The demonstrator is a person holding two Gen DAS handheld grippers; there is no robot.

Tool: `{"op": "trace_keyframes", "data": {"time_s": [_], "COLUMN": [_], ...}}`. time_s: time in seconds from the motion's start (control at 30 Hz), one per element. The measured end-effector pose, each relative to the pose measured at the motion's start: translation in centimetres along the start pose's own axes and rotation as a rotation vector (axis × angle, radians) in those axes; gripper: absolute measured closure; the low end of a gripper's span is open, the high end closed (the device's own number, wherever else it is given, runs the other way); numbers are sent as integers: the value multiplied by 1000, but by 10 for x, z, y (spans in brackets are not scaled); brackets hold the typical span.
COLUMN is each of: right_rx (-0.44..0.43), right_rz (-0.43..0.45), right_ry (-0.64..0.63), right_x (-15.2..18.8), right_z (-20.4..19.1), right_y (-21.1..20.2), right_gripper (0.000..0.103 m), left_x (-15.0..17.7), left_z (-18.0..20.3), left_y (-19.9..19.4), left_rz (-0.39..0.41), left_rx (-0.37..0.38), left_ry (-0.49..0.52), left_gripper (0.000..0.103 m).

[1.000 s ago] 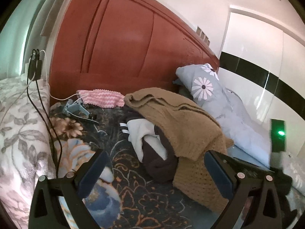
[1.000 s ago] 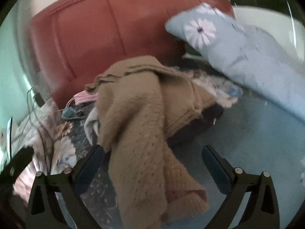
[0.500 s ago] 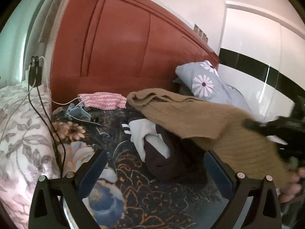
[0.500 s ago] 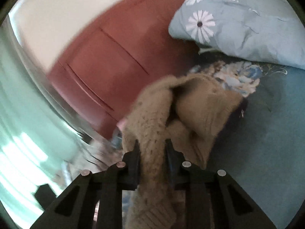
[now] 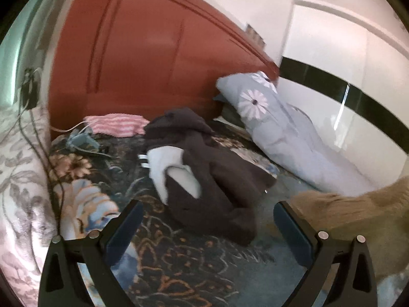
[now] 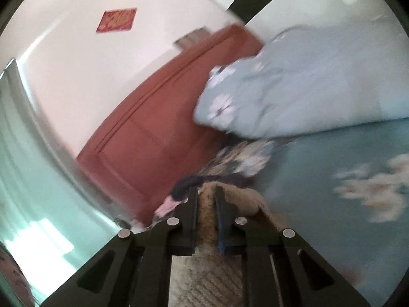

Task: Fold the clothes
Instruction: 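Grasp the tan sweater with the right gripper and lift it off the pile, then drop the tan sweater onto the open bedsheet with the right gripper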

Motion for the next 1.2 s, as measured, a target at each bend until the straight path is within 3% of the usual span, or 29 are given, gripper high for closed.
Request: {"op": "trace_keyframes", "data": {"time_s": [0.07,0.17,0.33,0.5,0.57,0.6,0.63,0.83,1.0,1.13,1.2], "right_rx": [72,144,244,357,372,371,370,361,445,544,541], "right_rz": [42,101,82,-45,-111,-133,-156,-290,-355,-349,-335], "right_ry": [-4,-8,14,11,-1,-11,-20,-184,-331,-354,-318], "right_x": [-4,-3,20,62,84,94,104,147,161,155,150], "right_z": [10,17,35,59,65,66,67,60,64,80,85], "right_y": [-45,-102,-141,-124,-107,-98,-90,-37,-3,6,2], "right_gripper": [100,100,99,99,79,54,39,37,37,37,41], "left_x": [3,10,25,51,63,69,75,100,108,110,110], "left_z": [14,36,69,97,108,114,119,142,151,153,152], "left_y": [-1,-3,-8,-20,-26,-28,-31,-45,-57,-66,-67], "left_rz": [2,3,-18,-105,-138,-154,-169,-229,-250,-248,-252], "left_rx": [11,24,72,192,218,226,230,233,231,204,191], "left_ry": [44,118,216,211,231,246,261,341,372,411,419], "left_gripper": [0,0,0,0,0,0,0,0,0,0,0]}}
Point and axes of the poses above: each gripper's, at about its wrist camera, not at the fingertips, and y roughly the way its jaws point, z to its right, x to its underside, the point moved 3 cm from there along y, roughly the way its jaws point, and after that the axes turned 4 degrees about -x, right-handed, at the moved point
